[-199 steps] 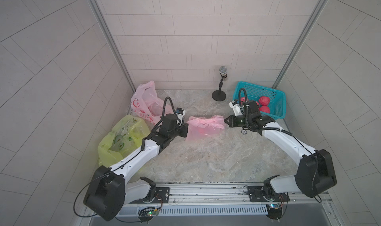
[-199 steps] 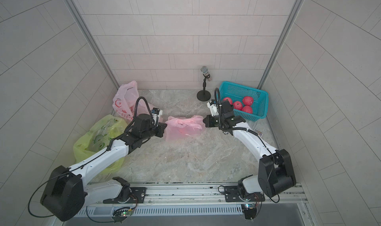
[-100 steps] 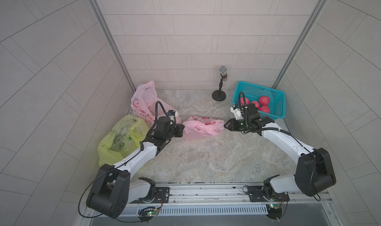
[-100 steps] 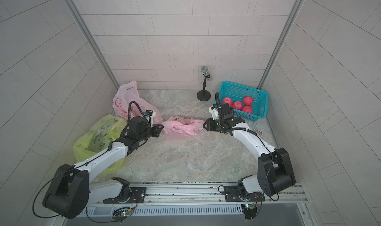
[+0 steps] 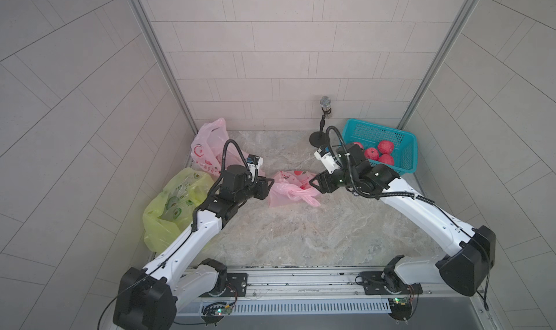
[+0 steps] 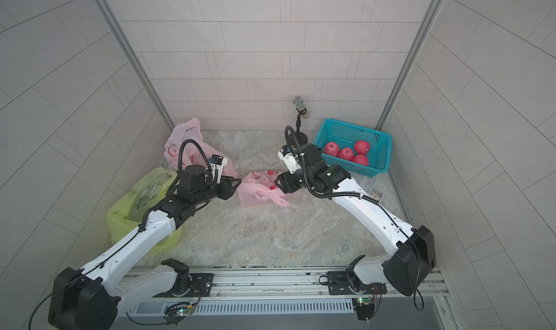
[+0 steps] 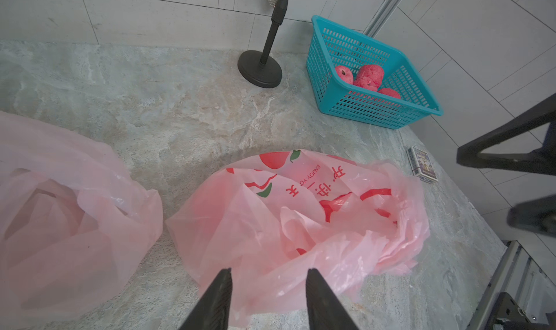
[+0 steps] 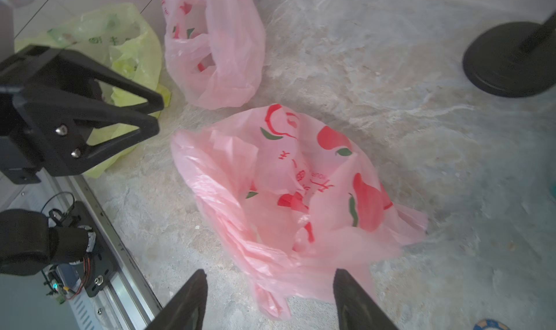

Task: Untie the knot of a plastic bag & take out the apple
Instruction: Untie the plastic bag at the center of the board.

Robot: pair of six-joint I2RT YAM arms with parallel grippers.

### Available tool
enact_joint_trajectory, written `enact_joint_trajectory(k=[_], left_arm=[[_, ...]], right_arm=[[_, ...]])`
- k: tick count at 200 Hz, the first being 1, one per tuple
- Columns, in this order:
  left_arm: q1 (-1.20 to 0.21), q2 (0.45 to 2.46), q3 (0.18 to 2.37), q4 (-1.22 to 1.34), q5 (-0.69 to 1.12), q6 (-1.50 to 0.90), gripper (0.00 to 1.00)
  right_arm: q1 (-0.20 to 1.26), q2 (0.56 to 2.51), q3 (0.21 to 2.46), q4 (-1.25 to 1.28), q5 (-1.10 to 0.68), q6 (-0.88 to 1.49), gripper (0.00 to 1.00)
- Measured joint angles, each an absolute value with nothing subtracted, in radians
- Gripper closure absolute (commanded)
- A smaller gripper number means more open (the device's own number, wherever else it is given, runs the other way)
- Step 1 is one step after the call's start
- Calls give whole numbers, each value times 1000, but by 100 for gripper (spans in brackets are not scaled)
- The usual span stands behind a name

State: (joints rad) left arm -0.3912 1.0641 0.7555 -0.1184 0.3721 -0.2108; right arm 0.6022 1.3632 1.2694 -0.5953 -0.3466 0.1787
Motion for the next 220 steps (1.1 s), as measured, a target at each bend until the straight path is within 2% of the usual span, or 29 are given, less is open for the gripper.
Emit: enact_joint_trajectory(k=[44, 79, 147, 170, 196, 220], left_arm=[[-518, 1125, 893, -213, 347, -104, 47], [-611, 1190, 945, -258, 339, -19, 47], [-635, 1335, 1009, -340, 307, 116, 46], [-635, 1365, 1012, -359, 283, 142, 50], [-635, 1388, 1012, -374, 266, 165, 57], [-633, 1399, 1016, -379, 260, 177, 62]], right_arm=[[674, 1407, 1251, -595, -288, 88, 31], [707, 1414, 1216, -591, -255, 39, 30], [752, 1443, 1209, -587, -165, -42, 31], [752, 1465, 1191, -585, -133, -57, 32], [752, 1480, 1171, -574, -103, -64, 36], [752, 1486, 1159, -556, -65, -57, 51]])
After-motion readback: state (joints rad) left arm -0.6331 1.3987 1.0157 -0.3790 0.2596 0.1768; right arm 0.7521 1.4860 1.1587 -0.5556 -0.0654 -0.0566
